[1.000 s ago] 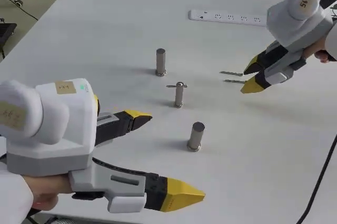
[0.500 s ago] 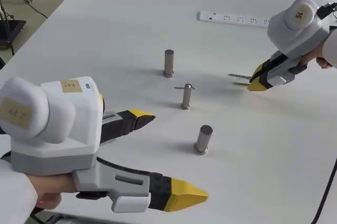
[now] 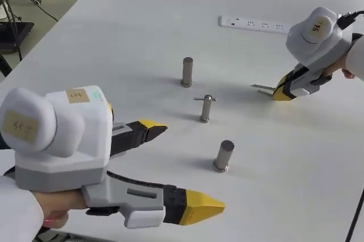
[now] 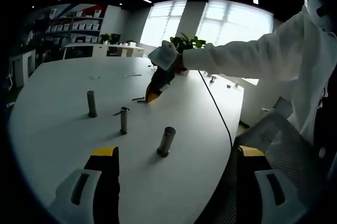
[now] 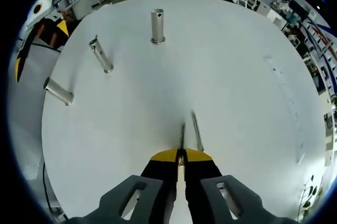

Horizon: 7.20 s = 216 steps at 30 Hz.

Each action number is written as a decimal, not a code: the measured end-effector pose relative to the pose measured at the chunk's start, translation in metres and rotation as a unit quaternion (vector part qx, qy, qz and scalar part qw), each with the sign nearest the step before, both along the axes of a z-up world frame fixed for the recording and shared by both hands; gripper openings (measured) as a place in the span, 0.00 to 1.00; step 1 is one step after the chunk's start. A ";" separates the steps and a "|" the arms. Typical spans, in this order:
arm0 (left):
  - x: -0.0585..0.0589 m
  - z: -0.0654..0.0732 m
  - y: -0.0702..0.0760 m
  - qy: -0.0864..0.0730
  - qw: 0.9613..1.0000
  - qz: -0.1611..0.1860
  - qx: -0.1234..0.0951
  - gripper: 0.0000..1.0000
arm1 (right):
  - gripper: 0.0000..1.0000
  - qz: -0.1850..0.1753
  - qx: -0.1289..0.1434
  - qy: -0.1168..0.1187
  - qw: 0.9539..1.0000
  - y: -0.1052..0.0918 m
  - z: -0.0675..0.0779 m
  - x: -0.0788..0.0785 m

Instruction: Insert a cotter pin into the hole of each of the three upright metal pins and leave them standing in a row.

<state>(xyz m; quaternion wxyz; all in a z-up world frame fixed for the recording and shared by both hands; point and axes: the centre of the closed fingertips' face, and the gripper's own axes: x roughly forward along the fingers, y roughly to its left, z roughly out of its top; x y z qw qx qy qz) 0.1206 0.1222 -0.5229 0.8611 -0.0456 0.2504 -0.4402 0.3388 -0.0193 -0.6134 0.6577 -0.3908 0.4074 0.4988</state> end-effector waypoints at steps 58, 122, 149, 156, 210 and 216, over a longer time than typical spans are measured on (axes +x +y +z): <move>0.030 0.023 -0.017 0.047 0.997 0.004 -0.056 0.76 | 0.00 0.013 0.246 -0.138 0.959 0.048 0.125 -0.139; 0.027 0.026 -0.089 0.171 0.976 -0.081 -0.110 0.07 | 0.00 0.063 0.195 -0.190 0.960 0.056 0.113 -0.196; 0.023 0.022 -0.089 0.203 0.969 -0.073 -0.120 0.01 | 0.00 0.082 0.175 -0.196 0.962 0.057 0.108 -0.201; 0.020 0.019 -0.089 0.212 0.968 -0.077 -0.112 0.01 | 0.00 0.087 0.172 -0.196 0.961 0.057 0.107 -0.203; -0.019 0.029 -0.090 -0.119 0.943 -0.306 0.054 0.00 | 0.00 0.017 0.303 0.019 0.953 0.057 0.096 -0.238; -0.019 0.023 -0.087 -0.133 0.937 -0.316 0.072 0.01 | 0.00 0.028 0.300 0.022 0.953 0.057 0.097 -0.241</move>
